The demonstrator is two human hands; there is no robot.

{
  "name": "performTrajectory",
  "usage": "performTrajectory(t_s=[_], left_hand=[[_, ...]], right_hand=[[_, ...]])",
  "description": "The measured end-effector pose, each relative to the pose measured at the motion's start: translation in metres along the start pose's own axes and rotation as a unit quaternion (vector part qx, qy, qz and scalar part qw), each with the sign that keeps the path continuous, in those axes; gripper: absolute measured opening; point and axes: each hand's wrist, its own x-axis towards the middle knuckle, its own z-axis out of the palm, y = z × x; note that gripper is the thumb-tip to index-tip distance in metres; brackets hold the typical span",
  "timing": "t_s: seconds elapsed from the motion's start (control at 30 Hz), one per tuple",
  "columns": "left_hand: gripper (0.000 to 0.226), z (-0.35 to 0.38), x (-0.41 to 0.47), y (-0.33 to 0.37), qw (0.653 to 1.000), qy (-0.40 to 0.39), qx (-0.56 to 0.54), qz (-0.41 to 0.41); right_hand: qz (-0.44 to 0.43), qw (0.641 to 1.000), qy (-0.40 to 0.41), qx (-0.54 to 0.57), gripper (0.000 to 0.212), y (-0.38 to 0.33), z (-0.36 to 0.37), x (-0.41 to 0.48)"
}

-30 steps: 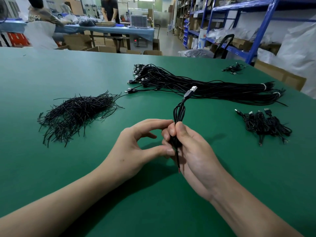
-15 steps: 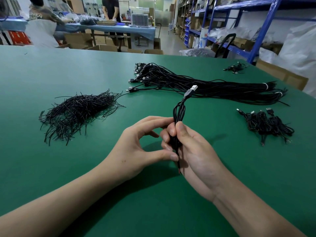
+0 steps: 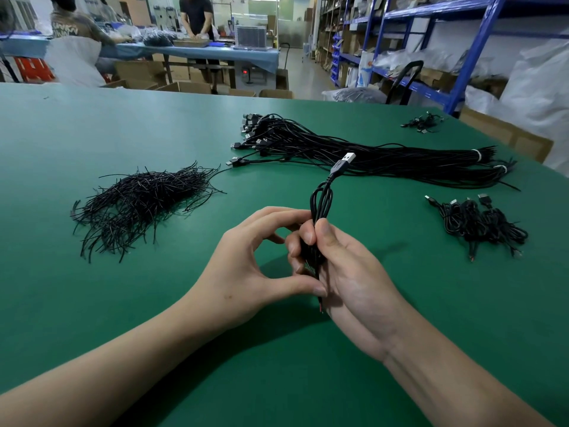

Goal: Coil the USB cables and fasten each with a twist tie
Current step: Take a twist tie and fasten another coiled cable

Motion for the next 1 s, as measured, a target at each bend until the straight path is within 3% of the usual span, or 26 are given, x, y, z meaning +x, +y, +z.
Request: performTrajectory(t_s=[0.3, 0.83, 1.0], left_hand=[[0.091, 0.004, -0.002, -0.002, 1.0, 0.007, 0.0, -0.016], [0.077, 0.005, -0.002, -0.002, 0.998, 0.001, -0.048, -0.046], [0.073, -0.001, 0.003, -0.007, 0.989, 0.012, -0.121, -0.079]], right_hand=[[-0.012, 1.0, 0.008, -0.01, 0.029, 0.001, -0.002, 0.002], [-0.034, 0.999, -0.005, -0.03, 0.03, 0.002, -0.003, 0.002], [-0.081, 0.98, 0.046, -0.173, 0.031, -0.002, -0.014, 0.006]])
